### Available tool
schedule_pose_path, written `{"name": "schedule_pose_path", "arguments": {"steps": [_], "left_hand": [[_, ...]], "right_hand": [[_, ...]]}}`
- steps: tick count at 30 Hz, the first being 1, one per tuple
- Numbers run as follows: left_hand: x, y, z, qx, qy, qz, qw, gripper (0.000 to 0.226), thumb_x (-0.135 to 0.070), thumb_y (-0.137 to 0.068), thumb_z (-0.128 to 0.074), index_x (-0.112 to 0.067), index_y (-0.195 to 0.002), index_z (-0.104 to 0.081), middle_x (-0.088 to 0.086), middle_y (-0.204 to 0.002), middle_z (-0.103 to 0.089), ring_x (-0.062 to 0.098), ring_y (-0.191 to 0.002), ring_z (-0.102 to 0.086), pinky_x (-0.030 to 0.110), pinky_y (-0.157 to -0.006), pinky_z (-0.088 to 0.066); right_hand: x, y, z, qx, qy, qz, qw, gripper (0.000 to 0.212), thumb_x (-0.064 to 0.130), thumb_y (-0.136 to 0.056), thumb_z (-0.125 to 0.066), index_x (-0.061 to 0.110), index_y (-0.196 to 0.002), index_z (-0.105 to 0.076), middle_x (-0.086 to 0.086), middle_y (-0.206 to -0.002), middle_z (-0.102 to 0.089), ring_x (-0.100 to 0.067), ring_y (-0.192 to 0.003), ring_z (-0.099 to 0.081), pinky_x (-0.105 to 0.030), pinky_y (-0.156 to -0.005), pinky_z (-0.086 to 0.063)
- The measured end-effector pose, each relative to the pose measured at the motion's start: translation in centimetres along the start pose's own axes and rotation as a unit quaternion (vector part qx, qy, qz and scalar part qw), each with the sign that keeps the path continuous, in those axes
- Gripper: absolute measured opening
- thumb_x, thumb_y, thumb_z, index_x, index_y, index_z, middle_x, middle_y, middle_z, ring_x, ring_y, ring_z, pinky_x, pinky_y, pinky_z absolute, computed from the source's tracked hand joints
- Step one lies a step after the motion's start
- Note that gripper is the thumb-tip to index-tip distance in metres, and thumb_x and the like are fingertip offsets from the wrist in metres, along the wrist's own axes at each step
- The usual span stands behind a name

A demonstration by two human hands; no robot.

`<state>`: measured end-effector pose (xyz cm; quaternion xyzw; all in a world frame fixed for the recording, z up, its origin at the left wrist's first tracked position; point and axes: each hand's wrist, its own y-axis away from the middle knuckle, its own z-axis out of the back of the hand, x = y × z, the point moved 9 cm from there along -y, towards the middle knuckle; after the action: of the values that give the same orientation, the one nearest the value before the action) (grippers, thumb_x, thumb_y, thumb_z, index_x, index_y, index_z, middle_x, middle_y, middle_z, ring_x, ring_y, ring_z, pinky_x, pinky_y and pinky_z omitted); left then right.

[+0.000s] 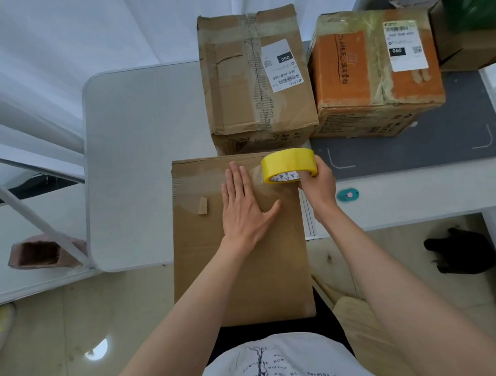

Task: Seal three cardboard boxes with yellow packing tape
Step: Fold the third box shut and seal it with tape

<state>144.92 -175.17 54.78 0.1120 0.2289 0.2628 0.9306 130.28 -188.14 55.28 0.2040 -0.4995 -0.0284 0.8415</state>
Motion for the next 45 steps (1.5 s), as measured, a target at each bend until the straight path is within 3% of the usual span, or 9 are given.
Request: {"name": "schedule_pose_path", "arguments": {"steps": [3, 9, 13, 17, 22, 29, 35, 41, 45], "left_hand": [[0.3, 0.1, 0.1, -0.005, 0.008, 0.021, 1.000, 0.123, -0.088, -0.080, -0.028, -0.004, -0.158, 0.017, 0.013, -0.165, 0.028, 0.022, -0.152, 0.027, 0.040, -0.127, 0.009], [3.0, 0.4, 1.4, -0.036, 0.016, 0.023, 0.999, 0.119, -0.087, -0.080, -0.037, -0.015, -0.161, 0.014, 0.001, -0.167, 0.025, 0.026, -0.153, 0.026, 0.044, -0.126, 0.009], [3.7, 0.4, 1.7, -0.034, 0.014, 0.014, 0.999, 0.118, -0.085, -0.082, -0.042, -0.020, -0.161, 0.016, -0.003, -0.168, 0.024, 0.030, -0.152, 0.026, 0.047, -0.126, 0.009], [3.5, 0.4, 1.6, -0.033, 0.009, 0.015, 0.999, 0.118, -0.083, -0.083, -0.045, -0.019, -0.160, 0.017, -0.002, -0.168, 0.024, 0.032, -0.152, 0.027, 0.049, -0.126, 0.009], [3.4, 0.4, 1.5, -0.035, 0.003, 0.014, 0.999, 0.117, -0.081, -0.083, -0.046, -0.019, -0.160, 0.016, -0.003, -0.168, 0.023, 0.034, -0.152, 0.024, 0.052, -0.126, 0.006], [3.4, 0.4, 1.5, -0.027, 0.005, 0.017, 0.999, 0.117, -0.082, -0.084, -0.046, -0.020, -0.159, 0.020, -0.004, -0.167, 0.026, 0.034, -0.152, 0.025, 0.053, -0.126, 0.005], [3.4, 0.4, 1.6, -0.026, 0.005, 0.016, 1.000, 0.117, -0.080, -0.085, -0.047, -0.021, -0.159, 0.021, -0.004, -0.166, 0.027, 0.035, -0.152, 0.025, 0.052, -0.126, 0.006], [3.4, 0.4, 1.4, -0.023, -0.003, 0.017, 1.000, 0.118, -0.081, -0.085, -0.047, -0.020, -0.159, 0.021, -0.002, -0.167, 0.025, 0.037, -0.151, 0.025, 0.053, -0.125, 0.007], [3.3, 0.2, 1.2, -0.013, -0.018, 0.030, 0.999, 0.120, -0.083, -0.083, -0.044, -0.016, -0.159, 0.021, 0.000, -0.166, 0.028, 0.037, -0.150, 0.029, 0.052, -0.124, 0.011]], "right_hand": [[0.1, 0.3, -0.7, -0.005, 0.008, 0.002, 1.000, 0.003, 0.028, -0.094, -0.062, 0.025, -0.094, -0.060, 0.005, -0.090, -0.066, -0.020, -0.091, -0.065, -0.051, -0.081, -0.056], [1.7, 0.7, -4.4, 0.041, 0.032, -0.015, 0.999, 0.035, 0.029, -0.078, -0.084, 0.023, -0.099, -0.056, 0.009, -0.094, -0.062, -0.018, -0.095, -0.058, -0.035, -0.079, -0.043], [1.2, 0.6, -5.1, 0.059, -0.023, -0.034, 0.997, 0.014, 0.027, -0.080, -0.077, 0.022, -0.087, -0.066, 0.008, -0.079, -0.065, -0.023, -0.088, -0.064, -0.050, -0.081, -0.054], [0.8, 0.0, -4.7, 0.068, -0.035, -0.010, 0.997, 0.006, 0.031, -0.084, -0.062, 0.032, -0.088, -0.057, 0.002, -0.090, -0.067, -0.025, -0.094, -0.067, -0.058, -0.082, -0.058], [1.0, -0.4, -4.1, 0.079, -0.083, -0.008, 0.993, 0.008, 0.015, -0.099, -0.055, 0.023, -0.097, -0.053, -0.011, -0.109, -0.063, -0.025, -0.105, -0.067, -0.032, -0.074, -0.062], [0.1, -0.4, -4.4, 0.056, -0.143, -0.049, 0.987, 0.008, 0.023, -0.102, -0.058, 0.020, -0.110, -0.059, -0.010, -0.113, -0.065, -0.021, -0.102, -0.067, -0.019, -0.065, -0.058], [-0.2, -0.4, -4.4, 0.032, -0.150, -0.068, 0.986, 0.014, 0.022, -0.102, -0.057, 0.015, -0.113, -0.063, -0.011, -0.114, -0.067, -0.025, -0.105, -0.068, -0.019, -0.065, -0.058], [0.5, -0.3, -4.3, 0.060, -0.179, -0.029, 0.982, 0.014, 0.023, -0.105, -0.055, 0.026, -0.119, -0.056, -0.003, -0.111, -0.063, -0.008, -0.095, -0.066, -0.018, -0.066, -0.057], [0.0, -0.4, -4.6, 0.077, -0.179, -0.052, 0.979, 0.014, 0.021, -0.103, -0.056, 0.022, -0.117, -0.059, -0.007, -0.115, -0.065, -0.020, -0.104, -0.068, -0.019, -0.068, -0.058]]}}
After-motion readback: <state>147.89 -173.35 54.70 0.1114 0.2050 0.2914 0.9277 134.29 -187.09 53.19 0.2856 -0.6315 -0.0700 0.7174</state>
